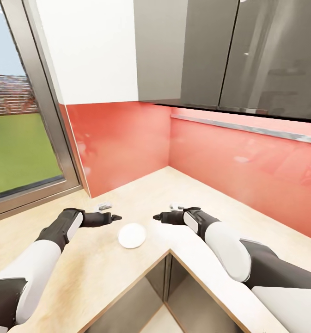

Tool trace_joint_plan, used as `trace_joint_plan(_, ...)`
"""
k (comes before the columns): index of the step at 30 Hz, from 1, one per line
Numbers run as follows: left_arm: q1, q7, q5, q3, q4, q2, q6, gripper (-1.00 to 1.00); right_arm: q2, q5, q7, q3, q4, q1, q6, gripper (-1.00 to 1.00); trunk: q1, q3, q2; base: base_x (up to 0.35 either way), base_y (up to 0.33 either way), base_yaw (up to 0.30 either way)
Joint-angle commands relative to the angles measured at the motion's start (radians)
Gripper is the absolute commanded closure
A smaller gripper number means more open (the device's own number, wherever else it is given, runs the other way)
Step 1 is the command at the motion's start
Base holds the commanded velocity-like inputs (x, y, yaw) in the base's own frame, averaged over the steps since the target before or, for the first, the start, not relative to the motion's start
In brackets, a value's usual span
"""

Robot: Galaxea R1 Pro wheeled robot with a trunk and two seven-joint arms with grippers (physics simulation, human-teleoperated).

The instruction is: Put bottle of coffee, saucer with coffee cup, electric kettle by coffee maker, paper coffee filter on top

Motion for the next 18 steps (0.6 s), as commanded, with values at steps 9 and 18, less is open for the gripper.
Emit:
trace_joint_plan(9, -0.001, 0.001, 0.008, 0.002, 0.001, 0.000, 0.008, -1.00, 0.000, 0.011, 0.003, -0.008, -0.002, 0.000, 0.007, -1.00, 0.001, -0.002, -0.002, 0.045, 0.000, -0.204)
trace_joint_plan(18, -0.001, 0.000, 0.008, 0.017, -0.004, 0.002, 0.008, -1.00, 0.000, 0.011, 0.003, -0.008, -0.002, 0.000, 0.007, -1.00, 0.001, -0.002, -0.002, 0.081, 0.000, -0.037)
